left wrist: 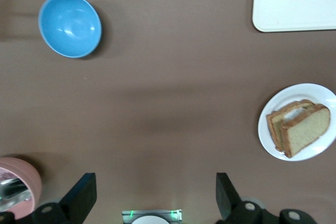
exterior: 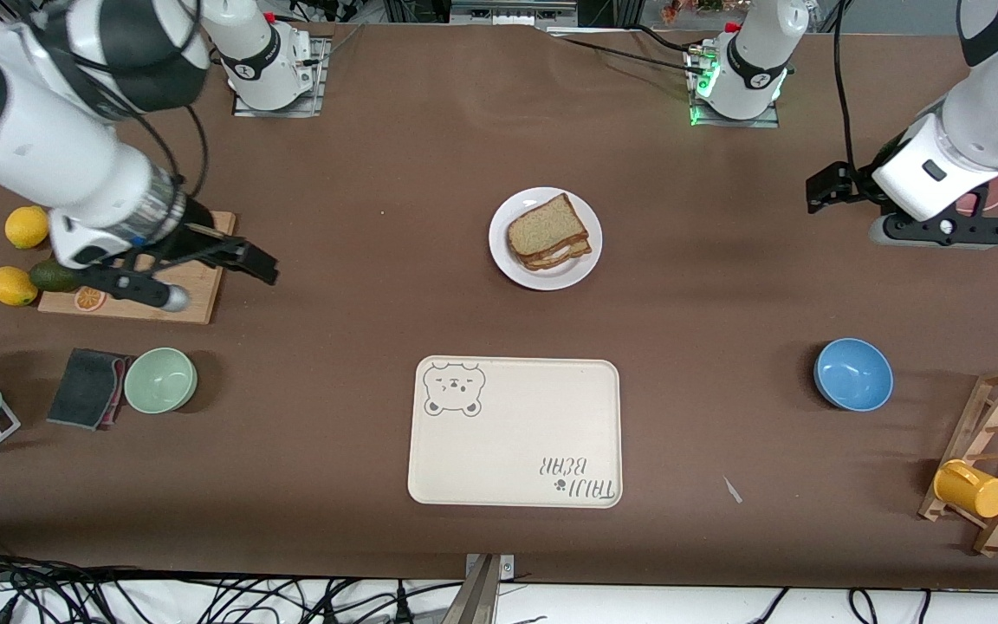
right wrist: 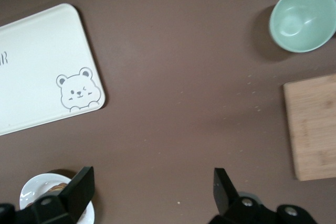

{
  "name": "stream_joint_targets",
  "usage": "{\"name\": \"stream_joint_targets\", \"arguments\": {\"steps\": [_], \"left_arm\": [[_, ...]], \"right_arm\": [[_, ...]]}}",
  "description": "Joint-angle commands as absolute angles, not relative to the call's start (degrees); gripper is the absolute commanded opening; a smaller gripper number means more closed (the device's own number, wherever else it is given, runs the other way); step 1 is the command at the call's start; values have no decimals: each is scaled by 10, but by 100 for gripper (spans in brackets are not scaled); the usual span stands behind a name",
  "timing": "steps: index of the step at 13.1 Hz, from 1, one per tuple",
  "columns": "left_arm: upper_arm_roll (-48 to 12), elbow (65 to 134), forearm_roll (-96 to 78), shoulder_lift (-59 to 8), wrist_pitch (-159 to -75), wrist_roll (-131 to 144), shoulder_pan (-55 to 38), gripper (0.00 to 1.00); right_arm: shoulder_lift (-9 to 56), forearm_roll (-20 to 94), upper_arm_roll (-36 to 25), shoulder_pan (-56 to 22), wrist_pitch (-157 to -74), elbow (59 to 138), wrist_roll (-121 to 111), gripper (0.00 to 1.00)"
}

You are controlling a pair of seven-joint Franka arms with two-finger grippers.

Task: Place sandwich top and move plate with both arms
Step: 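Withdraw the right gripper while the left gripper reaches toward the plate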

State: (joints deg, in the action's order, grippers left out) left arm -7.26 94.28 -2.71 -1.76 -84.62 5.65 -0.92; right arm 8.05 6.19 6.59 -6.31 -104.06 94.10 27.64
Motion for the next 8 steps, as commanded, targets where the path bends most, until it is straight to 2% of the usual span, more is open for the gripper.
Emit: {"name": "stream_joint_targets", "arguments": {"steps": [1, 6, 8], "left_arm": [[-72, 936, -89, -46, -826, 47, -11, 100], [-72, 933, -199, -108, -830, 46, -21, 100], [-71, 912, -213, -157, -840, 45, -28, 100]], "right_arm": [[41, 58, 46, -43, -1015, 970, 183, 100], [30, -37, 46, 12, -1009, 974, 49, 100], [18, -46, 47, 19, -1009, 979, 39, 100]]}}
